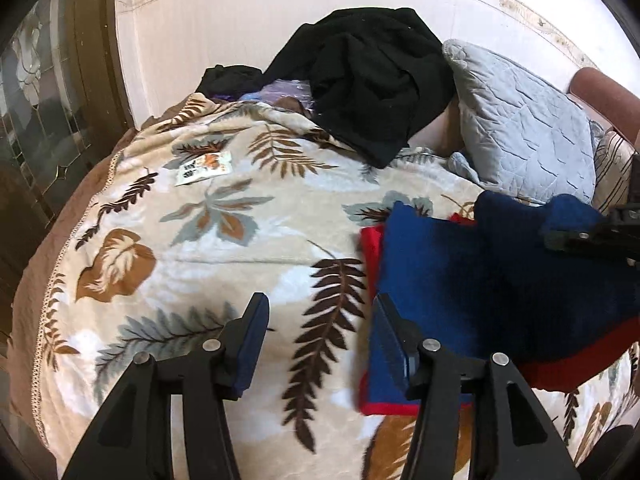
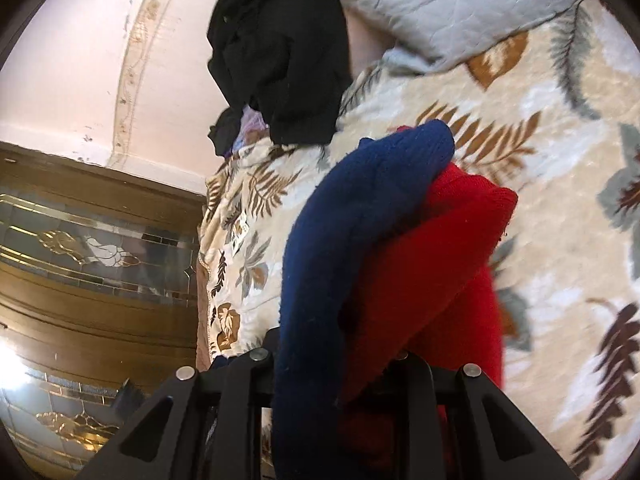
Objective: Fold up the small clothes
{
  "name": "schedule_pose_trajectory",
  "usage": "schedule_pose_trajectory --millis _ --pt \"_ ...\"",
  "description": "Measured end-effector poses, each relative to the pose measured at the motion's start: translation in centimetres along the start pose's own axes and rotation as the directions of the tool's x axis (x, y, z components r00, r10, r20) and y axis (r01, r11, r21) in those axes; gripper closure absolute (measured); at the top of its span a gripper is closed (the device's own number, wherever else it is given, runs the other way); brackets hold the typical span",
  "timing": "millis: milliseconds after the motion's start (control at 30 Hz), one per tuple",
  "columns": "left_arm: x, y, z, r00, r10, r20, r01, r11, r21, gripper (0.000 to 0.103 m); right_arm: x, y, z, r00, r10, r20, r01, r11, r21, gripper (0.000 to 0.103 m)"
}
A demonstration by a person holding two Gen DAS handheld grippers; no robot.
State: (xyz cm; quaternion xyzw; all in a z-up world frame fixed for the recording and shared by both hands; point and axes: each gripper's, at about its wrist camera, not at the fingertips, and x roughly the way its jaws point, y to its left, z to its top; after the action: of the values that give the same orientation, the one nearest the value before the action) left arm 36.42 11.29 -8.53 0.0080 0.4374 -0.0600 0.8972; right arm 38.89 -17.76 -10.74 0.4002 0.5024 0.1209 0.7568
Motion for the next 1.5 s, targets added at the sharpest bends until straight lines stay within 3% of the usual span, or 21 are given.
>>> schedule_pose_trajectory --millis 100,200,267,300,433,467,533,633,667,833,867,967,1100,1233,1267,1333,1367,1433,1500 --pt "0.3 1.5 -0.3 1.0 0.008 -0.018 -0.008 1.0 -0.014 0.048 2.4 1.0 -0.4 1.0 -0.013 -0.02 0.014 0.999 0.029 0.074" --pt "0.3 3.2 -0.6 0.999 0.026 -0.022 -0.027 0.999 -0.036 0.048 5.0 1.4 -0.6 0.999 -0.029 -0.045 0.033 0.995 0.089 0.062" --pt "0.4 4.4 -0.9 0.999 0.034 -0.027 -0.036 0.998 -0.053 0.048 6.9 1.5 -0.8 0.998 -0.005 -0.056 0.012 0.992 0.127 0.031" --pt "0.4 4.7 -1.0 0.999 0.034 -0.029 -0.035 0.998 -0.058 0.048 7.5 1.8 -0.9 0.998 0.001 -0.06 0.007 0.991 0.133 0.03" --pt "-0.1 5.7 -1.1 1.0 0.008 -0.02 -0.009 0.997 -0.076 0.048 9.9 3.4 -1.3 0.996 0.05 -0.072 -0.039 0.988 0.151 0.03" --pt "-0.3 5.7 -1.0 1.0 -0.014 -0.012 0.013 0.996 -0.083 0.048 10.3 3.9 -1.3 0.991 0.099 -0.084 -0.085 0.984 0.154 0.03" --pt "-0.5 5.3 -0.8 0.997 -0.077 0.004 0.077 0.993 -0.089 0.048 10.0 4.9 -1.3 0.99 0.121 -0.076 -0.11 0.985 0.132 0.03" --pt "0.3 3.9 -0.9 0.987 -0.162 -0.01 0.16 0.981 -0.106 0.048 8.1 5.7 -0.7 0.998 0.058 0.003 -0.058 0.998 0.036 0.03" --pt "0.8 2.8 -1.0 0.975 -0.221 -0.031 0.217 0.97 -0.106 0.048 7.3 5.4 -0.4 0.999 0.026 0.03 -0.027 1.0 0.012 0.03" --pt "0.4 -2.3 -1.8 0.931 -0.357 -0.073 0.356 0.934 -0.023 0.048 5.2 3.3 1.1 0.983 -0.136 0.124 0.148 0.984 -0.099 0.041" --pt "0.4 -3.3 -2.1 0.933 -0.351 -0.086 0.352 0.936 -0.003 0.048 4.8 3.2 1.4 0.975 -0.169 0.147 0.188 0.973 -0.133 0.041" --pt "1.7 -4.8 -2.9 0.933 -0.325 -0.152 0.327 0.945 -0.016 0.026 4.0 2.1 3.3 0.961 -0.213 0.175 0.246 0.949 -0.198 0.04" --pt "4.5 -5.3 -4.0 0.937 -0.256 -0.239 0.254 0.966 -0.036 0.026 4.2 0.1 5.5 0.935 -0.305 0.182 0.339 0.92 -0.2 0.034" --pt "6.3 -5.3 -4.8 0.925 -0.26 -0.277 0.249 0.966 -0.074 0.026 5.9 -2.5 7.0 0.932 -0.335 0.14 0.355 0.923 -0.148 0.034" --pt "6.6 -5.1 -5.0 0.926 -0.264 -0.271 0.25 0.965 -0.085 0.027 6.5 -3.3 7.4 0.929 -0.346 0.131 0.362 0.923 -0.13 0.034" --pt "7.0 -5.1 -5.0 0.924 -0.28 -0.262 0.268 0.96 -0.079 0.045 7.8 -4.6 7.7 0.941 -0.326 0.089 0.334 0.937 -0.101 0.034" --pt "7.3 -5.1 -4.9 0.919 -0.297 -0.259 0.284 0.955 -0.087 0.06 8.5 -5.4 7.8 0.953 -0.295 0.065 0.299 0.951 -0.072 0.033" --pt "7.1 -5.0 -4.8 0.922 -0.31 -0.233 0.293 0.95 -0.103 0.08 8.9 -6.3 7.9 0.971 -0.227 0.077 0.23 0.972 -0.036 0.034" --pt "6.5 -5.2 -4.4 0.932 -0.312 -0.187 0.301 0.95 -0.083 0.087 8.7 -6.3 7.9 0.971 -0.213 0.105 0.219 0.974 -0.054 0.068"
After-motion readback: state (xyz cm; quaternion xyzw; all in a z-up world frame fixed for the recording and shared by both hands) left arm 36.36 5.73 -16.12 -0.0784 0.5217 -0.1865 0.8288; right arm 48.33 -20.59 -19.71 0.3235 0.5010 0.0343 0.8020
